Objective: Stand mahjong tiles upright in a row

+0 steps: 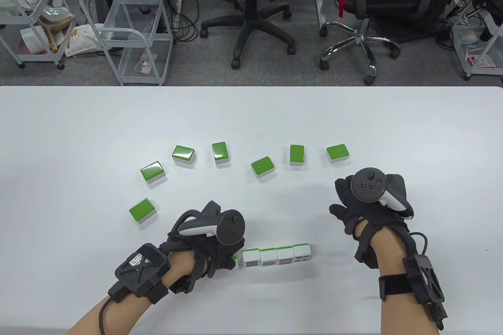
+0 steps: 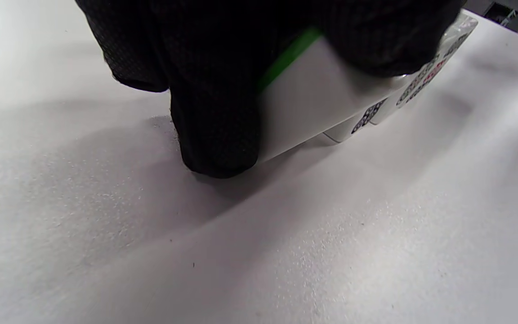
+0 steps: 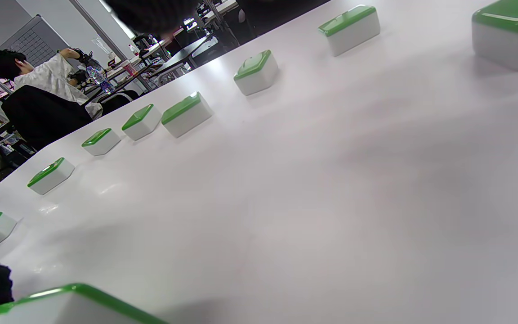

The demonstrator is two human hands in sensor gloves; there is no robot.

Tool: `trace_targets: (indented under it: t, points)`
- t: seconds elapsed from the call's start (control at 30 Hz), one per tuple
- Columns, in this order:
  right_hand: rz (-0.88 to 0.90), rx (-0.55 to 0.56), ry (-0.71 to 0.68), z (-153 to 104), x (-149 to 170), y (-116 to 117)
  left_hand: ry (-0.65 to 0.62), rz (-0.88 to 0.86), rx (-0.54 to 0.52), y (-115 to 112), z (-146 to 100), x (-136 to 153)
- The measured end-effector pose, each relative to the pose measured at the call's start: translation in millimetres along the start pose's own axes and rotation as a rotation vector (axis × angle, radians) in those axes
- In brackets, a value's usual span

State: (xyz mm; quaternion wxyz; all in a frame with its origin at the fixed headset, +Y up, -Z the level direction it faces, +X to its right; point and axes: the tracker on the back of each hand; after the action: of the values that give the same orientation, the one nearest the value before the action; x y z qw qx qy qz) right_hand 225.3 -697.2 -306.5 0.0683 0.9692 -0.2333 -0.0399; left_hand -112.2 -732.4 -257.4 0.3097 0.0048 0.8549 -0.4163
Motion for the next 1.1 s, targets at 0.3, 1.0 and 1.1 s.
trace_targets:
  t: [0.3,1.0,1.1]
  points:
    - [-0.006,-0.01,0.01,-0.2,0.4,-0.2,-0.03,-0.099,-0.054,1.3,6.5,8.3]
    - [-0.02,0.019,-0.009,0.9,-1.2,-0.3,0.746,0.067,-0.272,17.0,-92.1,139.0]
    - [-0.022,0.02,-0.011,0.5,-2.2,0.9,0.802,-0.025,-0.286,1.3,-86.3,158.2]
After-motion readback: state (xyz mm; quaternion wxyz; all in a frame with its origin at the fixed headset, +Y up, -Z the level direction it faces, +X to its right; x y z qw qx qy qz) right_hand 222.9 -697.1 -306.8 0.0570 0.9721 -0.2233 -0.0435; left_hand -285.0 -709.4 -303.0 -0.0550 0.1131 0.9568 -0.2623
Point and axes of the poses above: the tracker on the back of each hand, its own x axis roughly to the little-finger side, its own z axis roughly from the wrist to the fingertips, y = z × x, and after that the axes turned 15 degrees about x, right-handed
